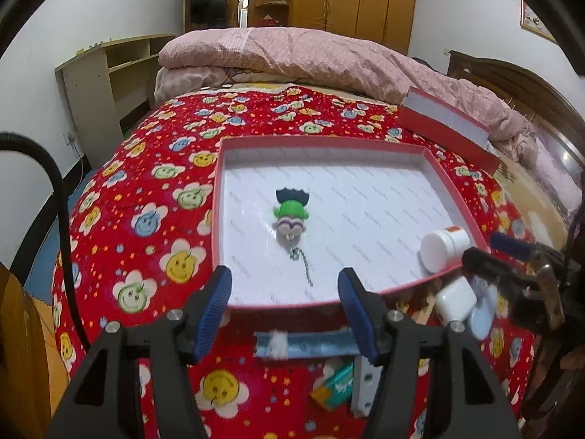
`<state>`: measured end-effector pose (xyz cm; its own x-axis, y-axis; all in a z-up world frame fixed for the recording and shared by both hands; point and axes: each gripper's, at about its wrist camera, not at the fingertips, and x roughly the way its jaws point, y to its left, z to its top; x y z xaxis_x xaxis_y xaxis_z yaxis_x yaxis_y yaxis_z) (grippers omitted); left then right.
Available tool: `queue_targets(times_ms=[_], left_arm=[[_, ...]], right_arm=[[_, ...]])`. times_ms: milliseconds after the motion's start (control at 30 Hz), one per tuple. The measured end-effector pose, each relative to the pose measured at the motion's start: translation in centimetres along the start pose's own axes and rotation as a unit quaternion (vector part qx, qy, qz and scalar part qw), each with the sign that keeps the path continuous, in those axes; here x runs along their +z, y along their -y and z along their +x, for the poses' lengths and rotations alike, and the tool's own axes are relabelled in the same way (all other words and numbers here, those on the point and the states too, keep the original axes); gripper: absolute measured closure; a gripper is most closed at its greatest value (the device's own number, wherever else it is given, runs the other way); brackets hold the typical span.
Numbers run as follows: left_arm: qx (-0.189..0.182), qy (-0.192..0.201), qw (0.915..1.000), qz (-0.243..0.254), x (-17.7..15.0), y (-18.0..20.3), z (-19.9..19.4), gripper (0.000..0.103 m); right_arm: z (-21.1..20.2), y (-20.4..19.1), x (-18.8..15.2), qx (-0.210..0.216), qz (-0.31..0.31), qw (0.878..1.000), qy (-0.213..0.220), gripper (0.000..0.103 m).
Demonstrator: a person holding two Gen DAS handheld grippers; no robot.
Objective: Organize rigid objects
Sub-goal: 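Grasp the round wooden disc with the left tool while the right tool grasps the white charger plug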
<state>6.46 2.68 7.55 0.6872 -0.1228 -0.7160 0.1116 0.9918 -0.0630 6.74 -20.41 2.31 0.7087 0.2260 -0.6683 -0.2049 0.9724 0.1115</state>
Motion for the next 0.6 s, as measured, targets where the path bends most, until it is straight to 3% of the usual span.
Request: queue_targets(times_ms=[600], left_arm=[[-0.008, -0.031, 0.9995, 0.002, -5.3, -0.1, -2.8, 0.039]], right_arm=[[-2.8, -2.3, -5.8, 0.023, -0.026, 0.999, -0.04, 0.026]])
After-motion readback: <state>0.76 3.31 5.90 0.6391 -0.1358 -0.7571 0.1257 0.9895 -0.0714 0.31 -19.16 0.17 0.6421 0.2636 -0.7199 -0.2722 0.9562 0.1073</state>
